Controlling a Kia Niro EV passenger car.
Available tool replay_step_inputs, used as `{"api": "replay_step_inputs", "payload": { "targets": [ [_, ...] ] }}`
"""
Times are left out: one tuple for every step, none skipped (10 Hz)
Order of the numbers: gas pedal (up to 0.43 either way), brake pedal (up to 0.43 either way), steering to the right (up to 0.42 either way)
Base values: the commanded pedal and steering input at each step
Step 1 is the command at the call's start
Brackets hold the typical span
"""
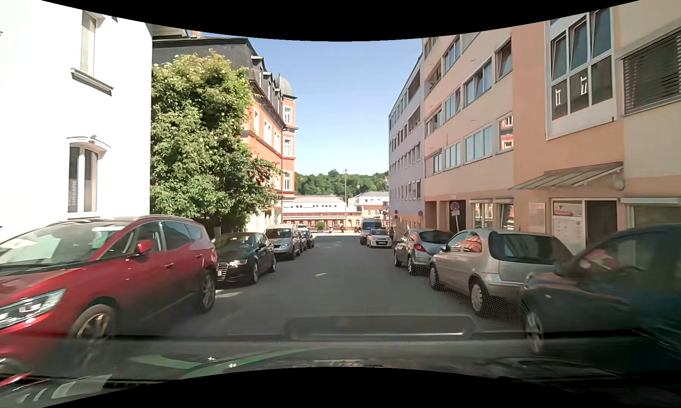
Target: Follow the waypoints while adhering to traffic rules and regulations
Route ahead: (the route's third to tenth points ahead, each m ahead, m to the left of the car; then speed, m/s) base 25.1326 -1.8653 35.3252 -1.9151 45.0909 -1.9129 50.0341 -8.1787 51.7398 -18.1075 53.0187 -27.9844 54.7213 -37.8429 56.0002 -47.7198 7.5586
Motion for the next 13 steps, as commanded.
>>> {"api": "replay_step_inputs", "payload": {
  "targets": [
    [0.0, 0.079, -0.002],
    [0.0, 0.091, -0.002],
    [0.0, 0.091, -0.002],
    [0.0, 0.085, -0.002],
    [0.0, 0.098, -0.001],
    [0.0, 0.098, 0.0],
    [0.0, 0.098, 0.0],
    [0.0, 0.098, 0.0],
    [0.0, 0.098, 0.0],
    [0.0, 0.098, 0.0],
    [0.0, 0.104, 0.0],
    [0.0, 0.104, -0.001],
    [0.0, 0.104, -0.002]
  ]
}}
